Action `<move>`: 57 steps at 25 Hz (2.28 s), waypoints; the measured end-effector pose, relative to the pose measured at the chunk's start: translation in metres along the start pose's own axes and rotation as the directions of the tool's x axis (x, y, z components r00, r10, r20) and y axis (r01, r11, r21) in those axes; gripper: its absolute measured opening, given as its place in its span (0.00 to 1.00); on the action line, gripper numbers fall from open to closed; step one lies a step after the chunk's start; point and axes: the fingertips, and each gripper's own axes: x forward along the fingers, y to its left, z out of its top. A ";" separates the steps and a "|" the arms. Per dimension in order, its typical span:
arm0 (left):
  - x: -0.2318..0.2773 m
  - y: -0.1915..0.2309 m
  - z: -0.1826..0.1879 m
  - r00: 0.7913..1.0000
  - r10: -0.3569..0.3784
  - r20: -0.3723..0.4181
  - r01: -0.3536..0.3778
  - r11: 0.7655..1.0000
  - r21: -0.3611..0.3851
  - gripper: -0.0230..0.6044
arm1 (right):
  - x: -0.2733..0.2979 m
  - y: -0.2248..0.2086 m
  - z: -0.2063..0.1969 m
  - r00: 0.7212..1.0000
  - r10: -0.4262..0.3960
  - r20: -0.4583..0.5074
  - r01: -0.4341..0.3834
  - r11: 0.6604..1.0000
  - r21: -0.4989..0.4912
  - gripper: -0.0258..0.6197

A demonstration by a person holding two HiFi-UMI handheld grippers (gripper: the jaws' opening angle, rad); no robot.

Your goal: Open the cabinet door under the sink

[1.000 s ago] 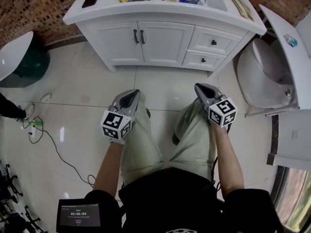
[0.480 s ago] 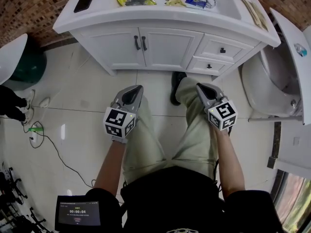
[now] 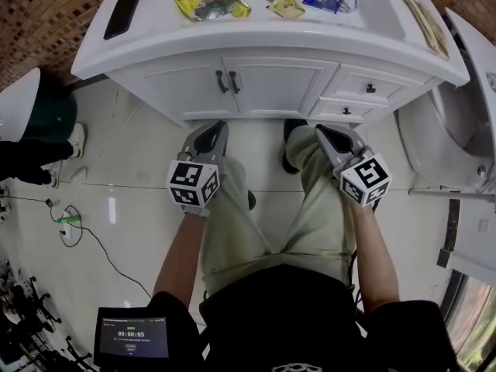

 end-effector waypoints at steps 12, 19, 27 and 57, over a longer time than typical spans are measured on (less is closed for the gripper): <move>0.075 0.067 -0.006 0.998 0.051 -0.048 -0.055 0.994 -0.092 0.23 | 0.051 -0.033 0.018 1.000 -0.011 -0.018 0.011 1.000 -0.009 0.03; 0.106 0.087 -0.015 0.994 0.058 -0.098 -0.068 0.993 -0.099 0.23 | 0.072 -0.048 0.025 1.000 -0.013 -0.022 0.013 1.000 -0.010 0.03; 0.126 0.097 -0.020 0.992 0.049 -0.115 -0.061 0.993 -0.101 0.22 | 0.080 -0.062 0.033 1.000 -0.016 -0.004 0.016 1.000 0.005 0.03; 0.101 0.088 -0.036 0.992 0.072 -0.102 -0.076 0.996 -0.036 0.14 | 0.084 -0.053 0.053 0.993 0.004 0.120 -0.013 0.997 0.075 0.03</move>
